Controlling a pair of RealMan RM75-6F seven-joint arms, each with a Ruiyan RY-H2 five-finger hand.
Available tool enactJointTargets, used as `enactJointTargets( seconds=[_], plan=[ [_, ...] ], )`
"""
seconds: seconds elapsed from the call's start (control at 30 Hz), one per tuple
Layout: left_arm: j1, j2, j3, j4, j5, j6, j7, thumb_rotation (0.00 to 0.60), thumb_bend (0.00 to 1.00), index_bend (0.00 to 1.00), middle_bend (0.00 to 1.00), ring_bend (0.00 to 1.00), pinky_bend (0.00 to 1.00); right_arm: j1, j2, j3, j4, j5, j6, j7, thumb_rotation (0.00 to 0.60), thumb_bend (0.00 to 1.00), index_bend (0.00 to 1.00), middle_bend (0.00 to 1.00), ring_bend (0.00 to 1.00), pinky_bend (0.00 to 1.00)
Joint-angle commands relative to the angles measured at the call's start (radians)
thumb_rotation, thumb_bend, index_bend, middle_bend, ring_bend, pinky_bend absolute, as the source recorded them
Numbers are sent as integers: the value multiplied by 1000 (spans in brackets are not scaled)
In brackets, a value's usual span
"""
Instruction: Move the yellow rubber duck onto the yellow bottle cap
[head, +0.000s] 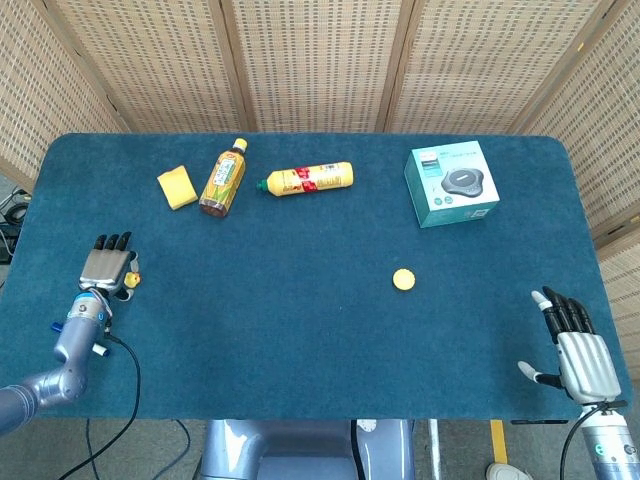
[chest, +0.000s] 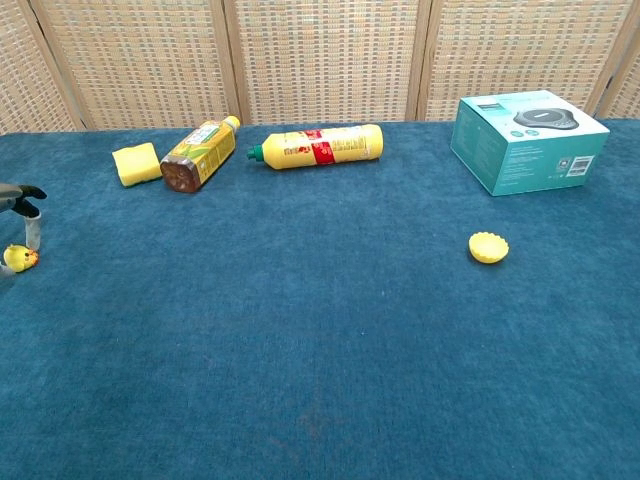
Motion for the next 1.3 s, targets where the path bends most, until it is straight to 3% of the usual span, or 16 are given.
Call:
enactJointTargets(
  seconds=[0.03,1.3],
  plan=[
    [0,1,1,-2,-3,-1,2,600,242,448,0,0,0,0,1,0,0,0,0,2,600,0,33,0,0,0],
    [2,24,14,-32,6,14,3,600,293,519,0,0,0,-4,2,0,3,-7,10,13,600,0,38,0,0,0]
  ],
)
